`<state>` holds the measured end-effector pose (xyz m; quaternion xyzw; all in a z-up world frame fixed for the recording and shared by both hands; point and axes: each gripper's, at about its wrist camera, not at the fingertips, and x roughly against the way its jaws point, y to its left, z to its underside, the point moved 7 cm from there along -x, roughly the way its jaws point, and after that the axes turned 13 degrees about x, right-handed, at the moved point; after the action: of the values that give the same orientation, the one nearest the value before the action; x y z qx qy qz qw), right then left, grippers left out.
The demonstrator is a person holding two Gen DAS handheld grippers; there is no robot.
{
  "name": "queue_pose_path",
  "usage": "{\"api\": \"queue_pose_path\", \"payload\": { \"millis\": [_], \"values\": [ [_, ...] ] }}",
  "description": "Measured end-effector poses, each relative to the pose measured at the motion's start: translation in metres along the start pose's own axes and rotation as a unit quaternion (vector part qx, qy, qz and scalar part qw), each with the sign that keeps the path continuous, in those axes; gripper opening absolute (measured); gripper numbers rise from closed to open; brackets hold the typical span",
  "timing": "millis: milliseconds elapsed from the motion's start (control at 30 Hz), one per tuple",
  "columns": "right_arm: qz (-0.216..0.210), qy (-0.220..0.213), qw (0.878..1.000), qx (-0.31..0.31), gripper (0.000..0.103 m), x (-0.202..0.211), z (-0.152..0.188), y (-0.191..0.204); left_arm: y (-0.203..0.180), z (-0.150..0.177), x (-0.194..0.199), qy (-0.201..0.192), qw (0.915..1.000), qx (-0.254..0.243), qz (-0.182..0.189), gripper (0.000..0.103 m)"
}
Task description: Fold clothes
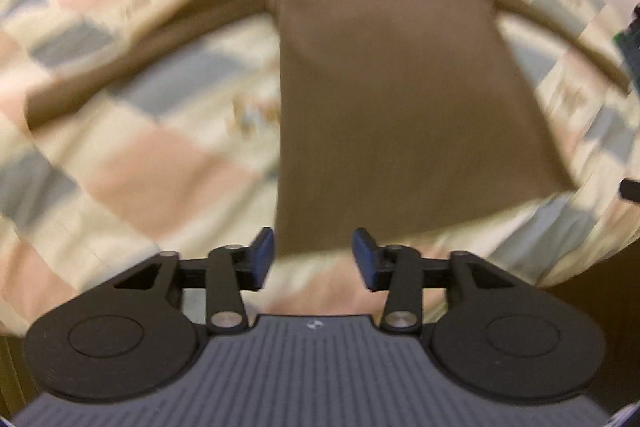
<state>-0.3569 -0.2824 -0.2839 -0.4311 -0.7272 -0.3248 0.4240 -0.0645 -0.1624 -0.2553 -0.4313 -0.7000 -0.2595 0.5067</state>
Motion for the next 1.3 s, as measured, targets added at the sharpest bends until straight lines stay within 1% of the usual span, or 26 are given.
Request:
{"api": "queue_pose_path", "payload": {
  "millis": [67,133,233,300,400,467,633,800,967,1067,1233,1300],
  "values": [
    [-0.011,-0.020,1.000,-0.010,0.071,0.027,-0.010,0.016,-0.003,-0.016,0.027,-0.026,0.9996,-0.002,0.002,0.051],
    [-0.021,-0.037,0.999,-0.015,0.076,0.052,-0.019,0.030,-0.007,-0.031,0.048,-0.044,0.9990,0.001,-0.003,0.060],
    [-0.023,-0.052,0.998,-0.008,0.081,0.075,-0.025,0.041,-0.014,-0.043,0.074,-0.067,0.9977,0.002,-0.007,0.061],
    [-0.022,-0.059,0.998,0.000,0.084,0.089,-0.031,0.049,-0.019,-0.044,0.087,-0.076,0.9971,0.006,-0.006,0.061],
    [-0.025,-0.065,0.998,0.011,0.087,0.100,-0.037,0.056,-0.025,-0.041,0.105,-0.085,0.9962,0.015,-0.002,0.061],
    [-0.031,-0.066,0.997,0.023,0.089,0.104,-0.039,0.061,-0.028,-0.037,0.113,-0.090,0.9957,0.022,-0.004,0.063],
    [-0.043,-0.062,0.995,0.059,0.093,0.114,-0.032,0.064,-0.041,-0.022,0.128,-0.092,0.9949,0.037,-0.013,0.065],
    [-0.045,-0.051,0.994,0.080,0.097,0.127,-0.024,0.046,-0.065,-0.006,0.140,-0.097,0.9941,0.048,-0.015,0.069],
    [-0.053,-0.049,0.991,0.114,0.099,0.135,-0.021,0.034,-0.083,0.006,0.146,-0.102,0.9926,0.063,-0.022,0.073],
    [-0.059,-0.041,0.989,0.131,0.100,0.134,-0.019,0.027,-0.092,0.014,0.147,-0.099,0.9917,0.076,-0.030,0.074],
    [-0.065,-0.023,0.986,0.154,0.100,0.133,-0.013,0.013,-0.103,0.028,0.149,-0.093,0.9905,0.092,-0.042,0.079],
    [-0.070,-0.017,0.985,0.159,0.101,0.133,-0.010,0.007,-0.108,0.033,0.149,-0.090,0.9903,0.095,-0.045,0.080]
  ]
}}
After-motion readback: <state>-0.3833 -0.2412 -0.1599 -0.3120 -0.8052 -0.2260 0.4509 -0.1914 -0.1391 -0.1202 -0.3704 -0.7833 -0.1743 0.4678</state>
